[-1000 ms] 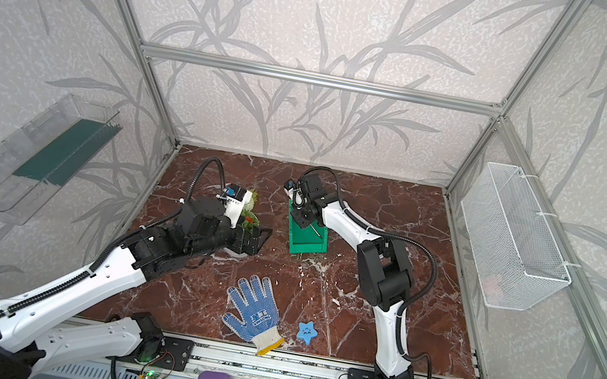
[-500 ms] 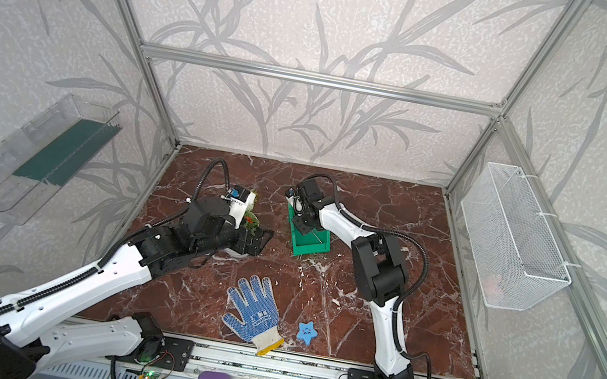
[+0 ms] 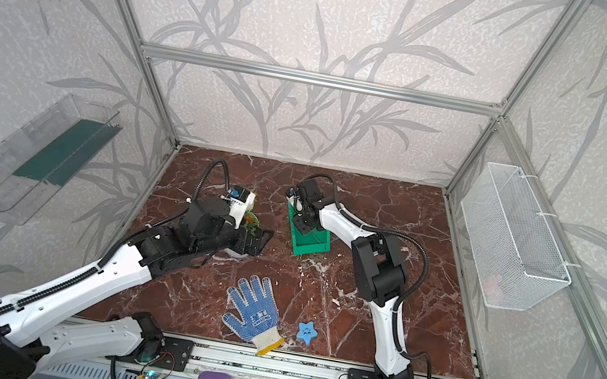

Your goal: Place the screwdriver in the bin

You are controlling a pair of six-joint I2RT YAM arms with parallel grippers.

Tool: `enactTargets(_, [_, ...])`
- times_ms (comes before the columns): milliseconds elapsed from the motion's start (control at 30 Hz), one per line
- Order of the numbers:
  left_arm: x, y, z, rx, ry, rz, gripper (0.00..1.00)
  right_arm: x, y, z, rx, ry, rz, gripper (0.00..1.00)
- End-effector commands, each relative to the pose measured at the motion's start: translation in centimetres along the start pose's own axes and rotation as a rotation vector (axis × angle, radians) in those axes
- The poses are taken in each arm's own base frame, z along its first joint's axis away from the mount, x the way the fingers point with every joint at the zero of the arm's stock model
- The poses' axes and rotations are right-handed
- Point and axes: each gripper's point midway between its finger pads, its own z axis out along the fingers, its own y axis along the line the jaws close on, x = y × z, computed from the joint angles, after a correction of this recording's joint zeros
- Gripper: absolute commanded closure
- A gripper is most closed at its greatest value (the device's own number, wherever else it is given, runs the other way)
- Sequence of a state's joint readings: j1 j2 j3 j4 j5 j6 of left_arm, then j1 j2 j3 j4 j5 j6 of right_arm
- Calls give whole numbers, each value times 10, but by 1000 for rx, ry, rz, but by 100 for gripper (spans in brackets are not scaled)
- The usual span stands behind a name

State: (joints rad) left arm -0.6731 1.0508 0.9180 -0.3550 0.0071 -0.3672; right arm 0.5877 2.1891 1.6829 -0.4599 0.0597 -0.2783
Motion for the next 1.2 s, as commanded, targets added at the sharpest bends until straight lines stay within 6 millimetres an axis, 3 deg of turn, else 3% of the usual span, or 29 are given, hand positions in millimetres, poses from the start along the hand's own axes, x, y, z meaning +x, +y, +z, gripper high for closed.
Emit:
enactTargets(0, [-8, 0, -9, -4, -15, 1, 1, -7, -9, -28, 28, -31, 26, 61])
enactTargets(267, [-18, 1, -19, -24, -32, 17, 1, -23, -22, -69, 56, -122, 82, 51])
enactTargets(333, [-21, 1, -21, -29, -36, 27, 1, -27, -26, -84, 68, -162, 107, 40])
enactTargets(400, [-25, 2, -22, -40, -39, 39, 1, -32, -32, -101, 80, -209, 141, 37])
enactTargets(433, [-28, 2, -23, -40, -43, 45, 1, -35, -34, -112, 80, -241, 159, 37])
enactTargets(467, [-31, 1, -23, -33, -45, 47, 1, -36, -36, -123, 79, -271, 183, 30])
enactTargets(533, [-40, 0, -26, -31, -62, 49, 1, -40, -41, -145, 74, -345, 228, 28])
enactTargets(600, [-50, 2, -28, -47, -77, 66, 1, -44, -47, -174, 68, -429, 278, 17])
enactTargets(767, [-85, 14, -38, -77, -132, 61, 1, -38, -75, -245, 101, -650, 429, 2])
enactTargets(867, [-107, 28, -47, -115, -189, 44, 1, -22, -105, -285, 165, -803, 563, 1])
enactTargets(967, [-127, 55, -58, -188, -250, 3, 1, 12, -144, -314, 316, -914, 715, 1])
enactTargets(1067, [-141, 97, -70, -299, -326, -76, 1, 68, -182, -324, 505, -920, 915, 1])
enactTargets(1167, [-140, 150, -81, -436, -369, -163, 1, 119, -201, -316, 631, -900, 1022, 1])
